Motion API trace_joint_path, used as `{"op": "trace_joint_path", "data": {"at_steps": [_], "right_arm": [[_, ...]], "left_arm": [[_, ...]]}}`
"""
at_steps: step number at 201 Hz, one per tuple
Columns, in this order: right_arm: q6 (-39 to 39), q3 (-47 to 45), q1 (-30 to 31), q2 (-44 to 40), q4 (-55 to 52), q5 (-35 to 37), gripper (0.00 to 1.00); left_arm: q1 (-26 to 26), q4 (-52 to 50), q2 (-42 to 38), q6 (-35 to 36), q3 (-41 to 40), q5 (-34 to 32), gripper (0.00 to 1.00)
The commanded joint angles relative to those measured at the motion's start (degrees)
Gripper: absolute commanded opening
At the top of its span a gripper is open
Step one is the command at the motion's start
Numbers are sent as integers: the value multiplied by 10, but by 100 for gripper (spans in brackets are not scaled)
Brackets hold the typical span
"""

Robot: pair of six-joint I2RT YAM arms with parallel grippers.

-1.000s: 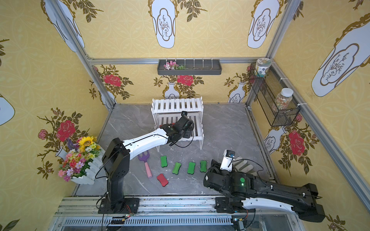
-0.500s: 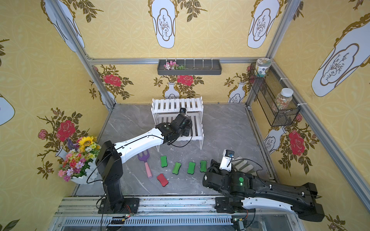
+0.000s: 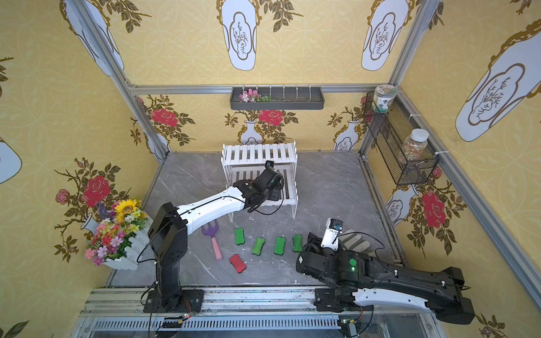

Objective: Remove the whiteboard erasers from the shelf
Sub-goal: Pick up the whiteboard eraser from the shelf.

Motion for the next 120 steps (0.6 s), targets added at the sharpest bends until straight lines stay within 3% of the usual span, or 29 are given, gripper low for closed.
{"op": "trace_joint_path", "data": {"at_steps": [1, 59, 120], "right_arm": [[2, 6, 1, 0, -11, 15, 64], [4, 4, 1, 0, -11, 14, 65], [6, 2, 1, 7, -1, 12, 65]], "left_arm": [[2, 4, 11, 3, 3, -4, 61], [4, 7, 14, 2, -8, -16, 48], [-1, 10, -39, -2, -19, -20, 43]]}}
